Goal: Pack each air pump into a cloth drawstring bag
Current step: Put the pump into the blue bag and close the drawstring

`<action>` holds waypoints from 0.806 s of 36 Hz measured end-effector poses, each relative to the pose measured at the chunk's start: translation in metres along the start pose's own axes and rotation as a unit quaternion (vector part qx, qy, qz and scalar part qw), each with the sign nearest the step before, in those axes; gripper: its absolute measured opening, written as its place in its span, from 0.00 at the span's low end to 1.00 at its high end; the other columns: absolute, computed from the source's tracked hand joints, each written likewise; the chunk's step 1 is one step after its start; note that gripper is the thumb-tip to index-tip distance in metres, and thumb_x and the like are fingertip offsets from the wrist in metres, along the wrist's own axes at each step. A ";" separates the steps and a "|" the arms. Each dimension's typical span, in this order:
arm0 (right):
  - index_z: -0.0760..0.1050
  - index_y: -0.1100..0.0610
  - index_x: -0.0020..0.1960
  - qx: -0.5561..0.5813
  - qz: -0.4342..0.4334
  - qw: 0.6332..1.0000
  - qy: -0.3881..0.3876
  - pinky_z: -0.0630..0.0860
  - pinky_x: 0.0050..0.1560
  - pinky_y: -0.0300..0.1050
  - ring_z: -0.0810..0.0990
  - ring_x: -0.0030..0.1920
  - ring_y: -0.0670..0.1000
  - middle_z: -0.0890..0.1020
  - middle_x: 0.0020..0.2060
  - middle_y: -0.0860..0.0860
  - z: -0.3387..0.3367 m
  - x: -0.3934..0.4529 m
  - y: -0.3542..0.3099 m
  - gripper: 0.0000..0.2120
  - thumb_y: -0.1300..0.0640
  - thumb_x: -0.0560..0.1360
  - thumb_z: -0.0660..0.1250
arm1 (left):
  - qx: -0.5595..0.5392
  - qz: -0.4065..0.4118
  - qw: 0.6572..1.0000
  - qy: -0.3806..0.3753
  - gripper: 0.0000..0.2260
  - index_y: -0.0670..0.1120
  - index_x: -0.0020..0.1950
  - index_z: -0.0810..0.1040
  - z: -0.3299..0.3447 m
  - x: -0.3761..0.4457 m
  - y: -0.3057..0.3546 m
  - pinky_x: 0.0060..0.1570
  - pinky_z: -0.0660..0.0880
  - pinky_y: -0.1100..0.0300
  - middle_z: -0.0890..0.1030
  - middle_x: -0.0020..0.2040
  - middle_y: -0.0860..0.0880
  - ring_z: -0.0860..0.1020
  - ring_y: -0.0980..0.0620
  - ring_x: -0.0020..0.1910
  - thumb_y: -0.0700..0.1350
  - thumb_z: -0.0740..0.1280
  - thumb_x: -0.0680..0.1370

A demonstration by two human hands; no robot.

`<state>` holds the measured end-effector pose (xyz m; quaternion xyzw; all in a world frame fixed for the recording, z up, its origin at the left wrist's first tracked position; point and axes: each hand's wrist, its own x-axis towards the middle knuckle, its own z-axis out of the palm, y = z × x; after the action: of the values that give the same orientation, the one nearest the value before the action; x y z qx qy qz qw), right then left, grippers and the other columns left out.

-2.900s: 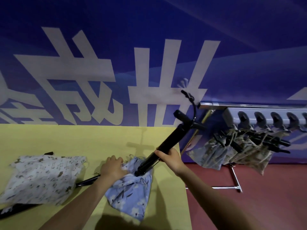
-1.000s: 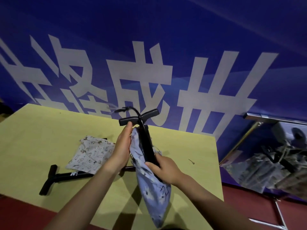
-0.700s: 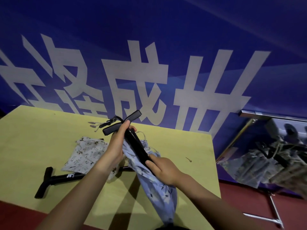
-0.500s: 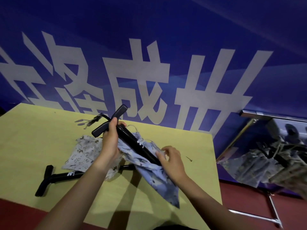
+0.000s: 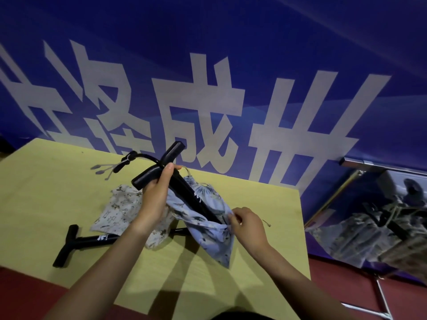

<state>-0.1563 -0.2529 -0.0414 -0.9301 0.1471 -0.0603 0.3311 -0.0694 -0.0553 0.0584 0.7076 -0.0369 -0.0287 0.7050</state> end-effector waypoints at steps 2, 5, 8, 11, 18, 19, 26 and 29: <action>0.70 0.57 0.33 0.067 0.028 0.997 0.016 0.63 0.36 0.48 0.71 0.33 0.53 0.73 0.30 0.52 -0.004 0.003 -0.003 0.16 0.57 0.79 0.63 | 0.012 -0.005 1.000 -0.025 0.14 0.50 0.55 0.81 -0.003 0.001 0.001 0.48 0.69 0.68 0.79 0.52 0.54 0.76 0.62 0.53 0.57 0.62 0.78; 0.72 0.57 0.34 0.282 0.094 0.955 0.022 0.74 0.37 0.42 0.75 0.32 0.49 0.76 0.30 0.50 -0.016 0.004 -0.017 0.14 0.61 0.79 0.63 | 0.043 -0.003 0.998 -0.053 0.19 0.48 0.58 0.80 -0.006 0.003 0.000 0.47 0.69 0.69 0.80 0.53 0.54 0.76 0.67 0.52 0.58 0.69 0.73; 0.72 0.58 0.38 0.399 0.071 0.914 0.000 0.75 0.36 0.38 0.74 0.32 0.47 0.76 0.29 0.48 -0.033 0.003 -0.033 0.11 0.65 0.78 0.62 | 0.106 0.028 0.991 -0.077 0.12 0.45 0.54 0.79 -0.006 0.003 -0.003 0.48 0.72 0.65 0.81 0.48 0.49 0.80 0.62 0.49 0.50 0.71 0.74; 0.72 0.58 0.41 0.452 0.025 0.890 -0.058 0.74 0.38 0.41 0.75 0.36 0.52 0.76 0.33 0.53 -0.039 0.000 -0.047 0.06 0.66 0.76 0.63 | 0.104 0.017 0.988 -0.113 0.15 0.47 0.55 0.81 -0.008 0.003 -0.006 0.51 0.72 0.64 0.82 0.52 0.49 0.79 0.60 0.53 0.54 0.72 0.74; 0.74 0.66 0.43 0.546 0.120 0.825 -0.084 0.64 0.39 0.49 0.68 0.39 0.57 0.73 0.40 0.59 -0.033 -0.006 -0.055 0.16 0.58 0.59 0.65 | 0.097 -0.061 0.973 -0.199 0.23 0.52 0.58 0.81 -0.012 -0.008 -0.011 0.60 0.69 0.60 0.82 0.57 0.54 0.77 0.63 0.59 0.63 0.71 0.69; 0.75 0.66 0.44 0.555 0.142 0.815 -0.087 0.68 0.42 0.50 0.73 0.42 0.58 0.76 0.43 0.60 -0.033 -0.007 -0.054 0.13 0.58 0.62 0.65 | 0.102 -0.064 0.970 -0.212 0.22 0.51 0.58 0.81 -0.011 -0.011 -0.013 0.60 0.69 0.61 0.82 0.57 0.53 0.77 0.63 0.59 0.62 0.71 0.70; 0.76 0.62 0.65 0.661 0.275 0.648 -0.260 0.79 0.56 0.53 0.81 0.58 0.60 0.79 0.61 0.62 -0.020 -0.013 -0.031 0.22 0.48 0.81 0.58 | 0.106 -0.103 0.961 -0.234 0.14 0.47 0.58 0.78 -0.010 -0.023 -0.020 0.58 0.73 0.60 0.82 0.56 0.47 0.80 0.62 0.53 0.50 0.70 0.75; 0.71 0.60 0.70 0.608 0.290 0.673 -0.305 0.70 0.68 0.55 0.74 0.66 0.60 0.75 0.66 0.61 -0.011 -0.013 -0.024 0.28 0.41 0.79 0.60 | 0.097 -0.113 0.960 -0.239 0.10 0.47 0.57 0.77 -0.010 -0.024 -0.024 0.54 0.73 0.64 0.83 0.52 0.51 0.81 0.62 0.51 0.44 0.69 0.76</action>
<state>-0.1651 -0.2380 -0.0179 -0.4006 0.2316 0.2500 0.8505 -0.0922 -0.0429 0.0341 0.7449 -0.1262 -0.2727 0.5957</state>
